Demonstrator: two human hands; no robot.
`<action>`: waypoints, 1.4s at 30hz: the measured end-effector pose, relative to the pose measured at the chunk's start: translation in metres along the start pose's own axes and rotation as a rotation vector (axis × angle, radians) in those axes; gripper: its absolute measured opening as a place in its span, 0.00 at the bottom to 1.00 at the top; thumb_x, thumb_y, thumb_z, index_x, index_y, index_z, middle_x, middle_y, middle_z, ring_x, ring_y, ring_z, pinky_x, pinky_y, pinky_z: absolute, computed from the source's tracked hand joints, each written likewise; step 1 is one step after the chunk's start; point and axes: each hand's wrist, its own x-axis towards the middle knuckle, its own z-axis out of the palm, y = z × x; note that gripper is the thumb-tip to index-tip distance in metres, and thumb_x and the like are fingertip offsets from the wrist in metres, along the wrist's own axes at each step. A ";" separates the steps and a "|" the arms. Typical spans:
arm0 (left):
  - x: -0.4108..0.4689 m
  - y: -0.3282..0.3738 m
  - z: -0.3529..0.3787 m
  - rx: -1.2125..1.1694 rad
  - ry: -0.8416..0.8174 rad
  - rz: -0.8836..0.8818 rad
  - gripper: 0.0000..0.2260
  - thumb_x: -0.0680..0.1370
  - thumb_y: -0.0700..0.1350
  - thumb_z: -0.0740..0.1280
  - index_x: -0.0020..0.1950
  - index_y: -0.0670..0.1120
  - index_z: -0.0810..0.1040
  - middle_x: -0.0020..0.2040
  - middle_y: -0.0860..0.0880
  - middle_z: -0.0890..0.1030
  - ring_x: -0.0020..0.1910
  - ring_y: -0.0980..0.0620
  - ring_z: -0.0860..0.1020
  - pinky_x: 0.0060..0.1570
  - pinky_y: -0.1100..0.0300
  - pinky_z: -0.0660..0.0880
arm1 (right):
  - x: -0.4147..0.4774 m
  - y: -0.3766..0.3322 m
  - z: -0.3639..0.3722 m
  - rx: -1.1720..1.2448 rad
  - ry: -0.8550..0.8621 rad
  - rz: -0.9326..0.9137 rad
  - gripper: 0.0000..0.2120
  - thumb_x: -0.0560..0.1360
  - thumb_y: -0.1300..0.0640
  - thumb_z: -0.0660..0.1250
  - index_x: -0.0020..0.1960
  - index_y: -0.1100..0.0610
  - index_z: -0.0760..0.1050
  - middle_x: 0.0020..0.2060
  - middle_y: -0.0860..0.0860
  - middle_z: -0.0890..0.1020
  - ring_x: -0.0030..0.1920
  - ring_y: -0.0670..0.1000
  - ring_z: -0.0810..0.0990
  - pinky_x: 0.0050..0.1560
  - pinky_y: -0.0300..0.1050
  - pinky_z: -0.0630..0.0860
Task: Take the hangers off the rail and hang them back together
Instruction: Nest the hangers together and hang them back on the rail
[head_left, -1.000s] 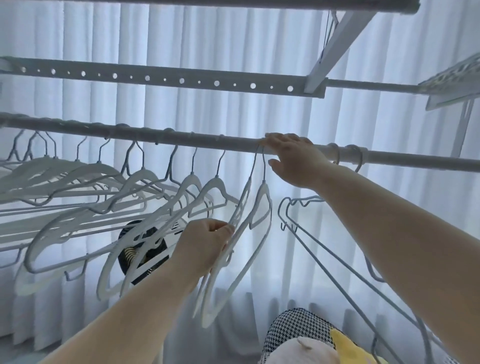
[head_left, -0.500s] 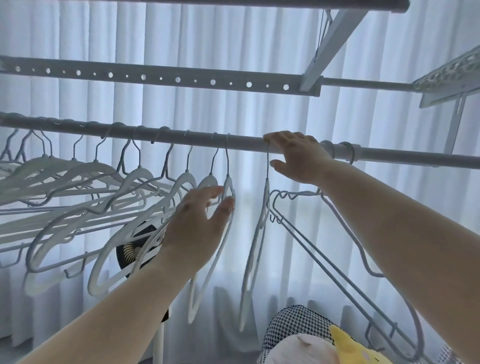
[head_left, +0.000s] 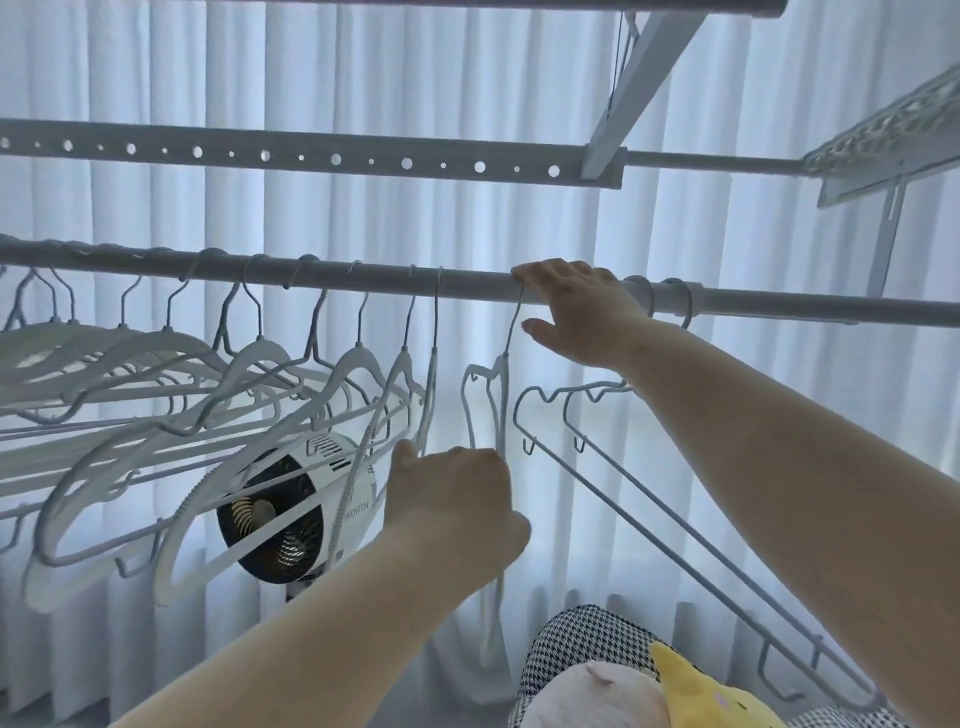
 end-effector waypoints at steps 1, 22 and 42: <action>0.000 -0.003 0.001 -0.003 0.011 -0.014 0.08 0.74 0.47 0.59 0.49 0.48 0.75 0.52 0.47 0.81 0.50 0.47 0.75 0.63 0.54 0.60 | 0.000 0.001 0.000 -0.002 -0.003 0.000 0.25 0.78 0.53 0.58 0.73 0.51 0.57 0.71 0.51 0.65 0.70 0.55 0.63 0.69 0.49 0.57; -0.042 -0.092 -0.020 -0.372 0.496 0.012 0.13 0.72 0.55 0.60 0.46 0.52 0.82 0.45 0.56 0.84 0.48 0.52 0.81 0.42 0.62 0.68 | 0.011 -0.043 -0.005 0.058 0.107 0.038 0.25 0.77 0.55 0.58 0.73 0.53 0.59 0.71 0.52 0.66 0.72 0.55 0.61 0.72 0.48 0.54; -0.020 -0.150 0.006 -0.362 0.481 0.006 0.07 0.76 0.43 0.62 0.43 0.48 0.80 0.43 0.53 0.82 0.47 0.49 0.78 0.44 0.60 0.71 | 0.054 -0.099 0.013 -0.003 0.046 0.127 0.19 0.78 0.55 0.57 0.69 0.55 0.64 0.64 0.55 0.72 0.65 0.57 0.68 0.66 0.49 0.61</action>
